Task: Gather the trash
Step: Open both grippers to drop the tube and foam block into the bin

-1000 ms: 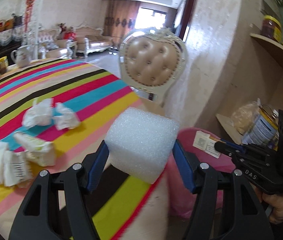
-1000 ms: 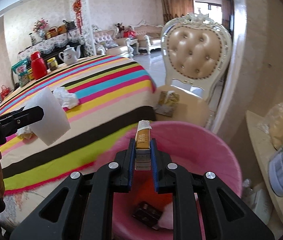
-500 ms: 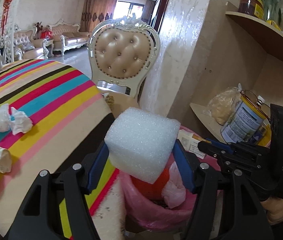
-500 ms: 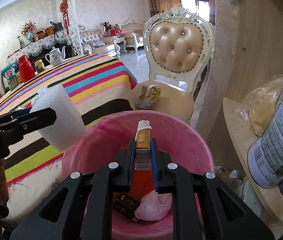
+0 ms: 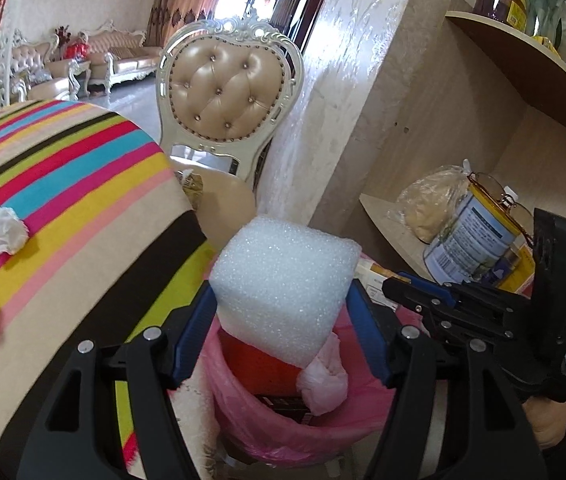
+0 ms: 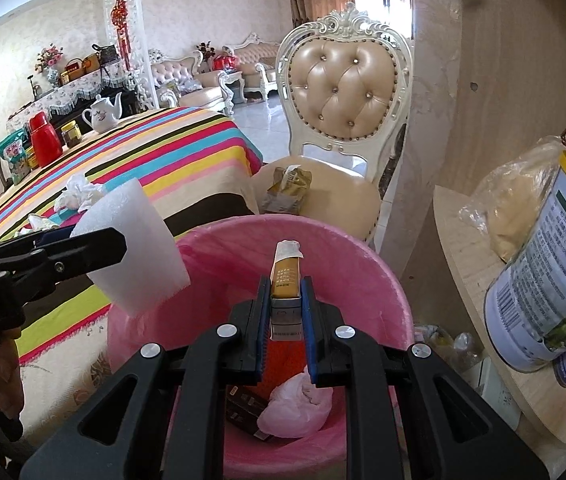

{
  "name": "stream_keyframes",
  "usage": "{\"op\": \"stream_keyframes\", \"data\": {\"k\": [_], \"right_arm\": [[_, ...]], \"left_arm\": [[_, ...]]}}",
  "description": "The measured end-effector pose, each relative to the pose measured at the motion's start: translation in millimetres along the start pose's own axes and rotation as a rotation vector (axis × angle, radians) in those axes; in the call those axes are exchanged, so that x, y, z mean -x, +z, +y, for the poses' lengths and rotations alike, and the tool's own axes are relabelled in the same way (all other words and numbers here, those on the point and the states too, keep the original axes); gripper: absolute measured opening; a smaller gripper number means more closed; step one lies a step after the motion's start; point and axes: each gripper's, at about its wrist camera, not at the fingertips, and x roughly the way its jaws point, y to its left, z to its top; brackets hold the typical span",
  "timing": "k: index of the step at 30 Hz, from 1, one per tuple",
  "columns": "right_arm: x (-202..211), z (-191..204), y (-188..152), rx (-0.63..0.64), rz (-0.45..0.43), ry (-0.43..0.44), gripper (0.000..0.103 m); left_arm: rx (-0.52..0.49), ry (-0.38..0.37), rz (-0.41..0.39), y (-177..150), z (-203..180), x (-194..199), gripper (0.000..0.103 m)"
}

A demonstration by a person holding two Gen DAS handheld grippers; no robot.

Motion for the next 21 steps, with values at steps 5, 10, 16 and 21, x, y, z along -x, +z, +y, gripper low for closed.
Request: {"op": "stream_keyframes", "data": {"k": [5,10,16,21], "right_arm": [[-1,-2,0,-0.009,0.003,-0.011,0.017],[-1,-1,-2,-0.01,0.008,-0.007,0.018],[0,3,-1,-0.008,0.005,0.003,0.028],[1,9,1,0.004,-0.001,0.01,0.037]], "left_arm": [[0.028,-0.006,0.007,-1,6,-1,0.076],[0.039,0.006,-0.002,0,10,2,0.076],[0.05,0.024,-0.016,0,15,10,0.076],[0.058,0.036,-0.026,-1,21,17,0.076]]}}
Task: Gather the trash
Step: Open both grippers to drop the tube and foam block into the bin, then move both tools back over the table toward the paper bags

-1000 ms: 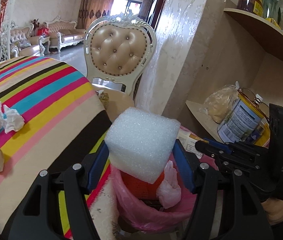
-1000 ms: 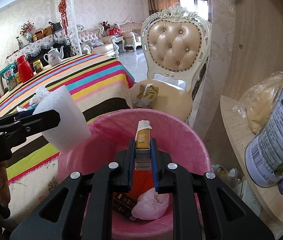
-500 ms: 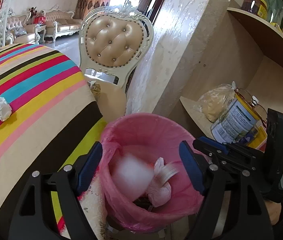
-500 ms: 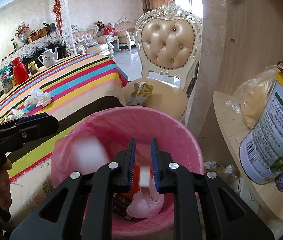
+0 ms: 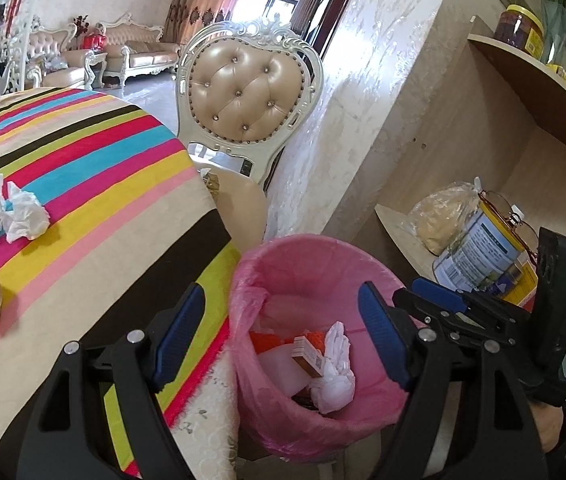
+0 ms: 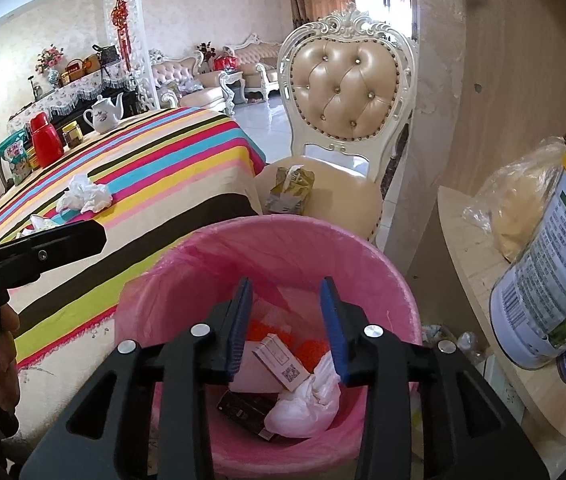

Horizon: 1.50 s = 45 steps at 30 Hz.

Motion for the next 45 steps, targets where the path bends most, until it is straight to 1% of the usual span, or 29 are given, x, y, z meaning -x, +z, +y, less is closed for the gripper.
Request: {"op": "stream_keyframes", "data": {"k": [2,4,20,32,35,45], "right_arm": [[0,3,1,0.006,-0.001,0.004,0.039],[1,7,2,0.013,-0.005,0.008,0.045],[0,27,9,0.054,-0.009,0.035,0.045],[-3,45,13,0.086,-0.004,0.052,0.047],[-3,49,14,0.093,-0.004,0.054,0.052],[-7,64,15,0.122,0.005,0.073,0.052]], "left_arm": [[0.002,0.003,-0.004,0,2,3,0.076],[0.003,0.008,-0.009,-1,4,7,0.076],[0.036,0.044,-0.045,-3,27,33,0.076],[0.059,0.057,-0.062,-5,42,47,0.076],[0.066,0.062,-0.065,-6,46,50,0.076],[0.089,0.083,-0.08,-9,64,63,0.076]]}}
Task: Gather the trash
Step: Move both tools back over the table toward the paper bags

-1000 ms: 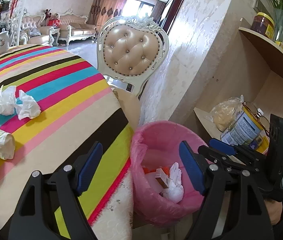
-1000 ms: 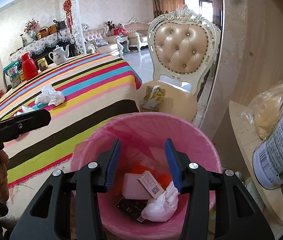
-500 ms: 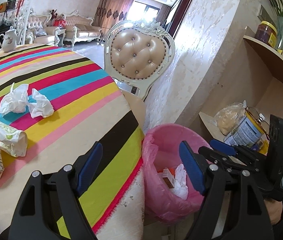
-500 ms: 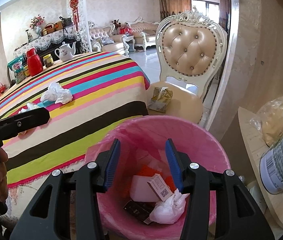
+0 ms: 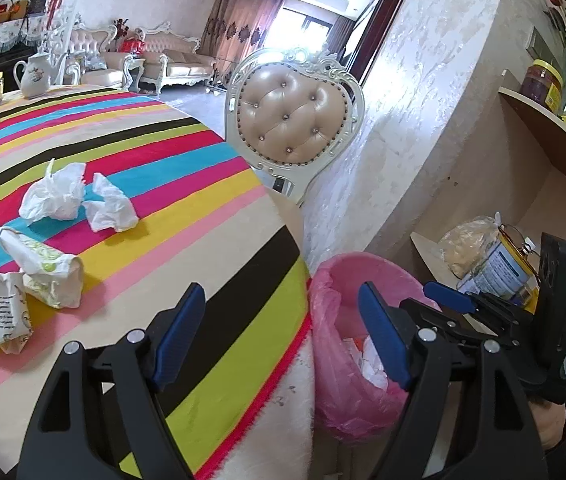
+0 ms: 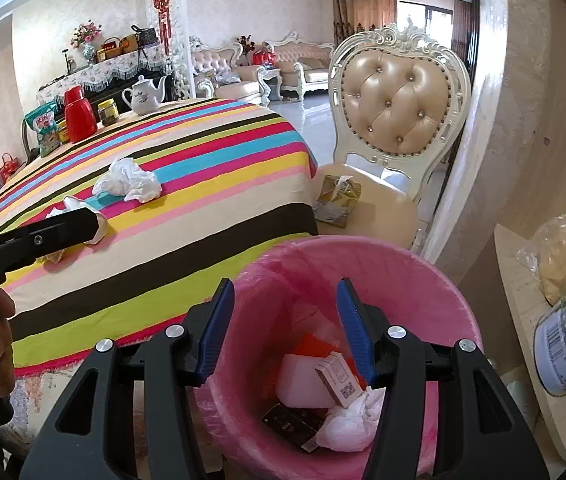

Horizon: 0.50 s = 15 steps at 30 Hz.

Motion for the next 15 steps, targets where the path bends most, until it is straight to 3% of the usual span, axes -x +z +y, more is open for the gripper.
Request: {"op": "stream_keyframes", "data": {"k": [15], "right_arm": [[-9,28,7,0.042,0.007,0.04,0.057]], "left_arm": [[0.056,0.058,-0.016,-6,39,17,0.076]]}}
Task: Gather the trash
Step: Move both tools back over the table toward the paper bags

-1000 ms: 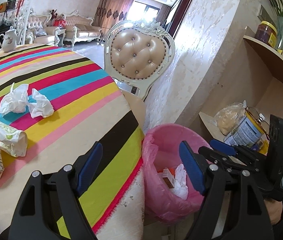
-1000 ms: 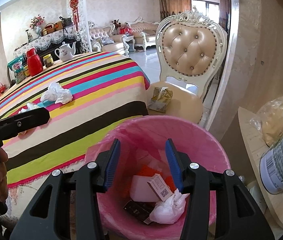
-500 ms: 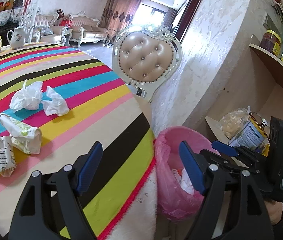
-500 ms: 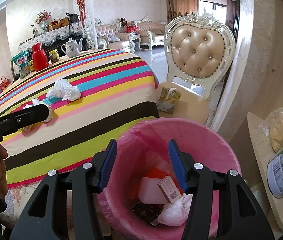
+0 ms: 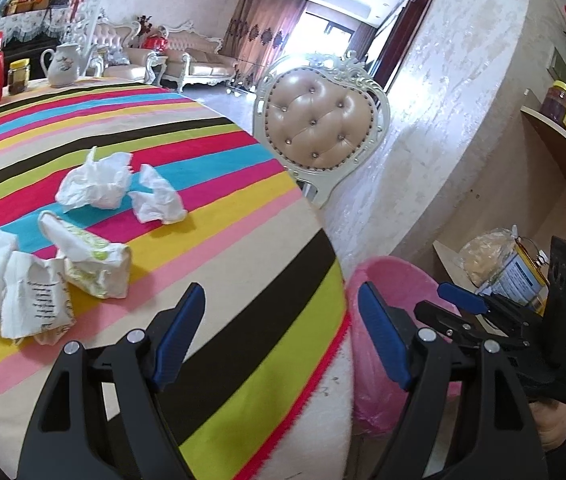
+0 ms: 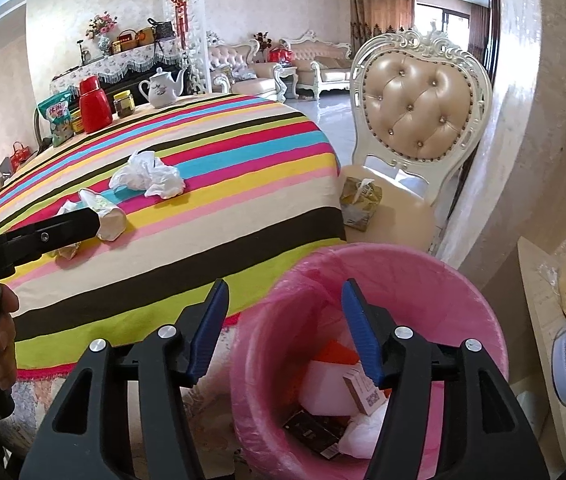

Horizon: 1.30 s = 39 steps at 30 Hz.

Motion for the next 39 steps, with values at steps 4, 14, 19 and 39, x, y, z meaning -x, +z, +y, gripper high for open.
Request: {"op": "stream_keyframes", "data": {"k": [4,14,19,39], "right_arm": [[-4,7,2,0.009,0.004,0.012,0.057],[-11,20,4,0.03,0.013,0.038,0.058],[-13,25,4,0.038,0.017,0.047,0.058],[-23,43,9,0.073,0.017,0.095,0.063]], "left_arm": [[0.017,0.021,-0.006,0,12,4,0.076],[0.06,0.073,-0.019,-1,42,15,0.076],[0.074,0.088,-0.023,-2,52,19,0.076],[0.132,0.25,-0.06,4,107,42,0.076]]}}
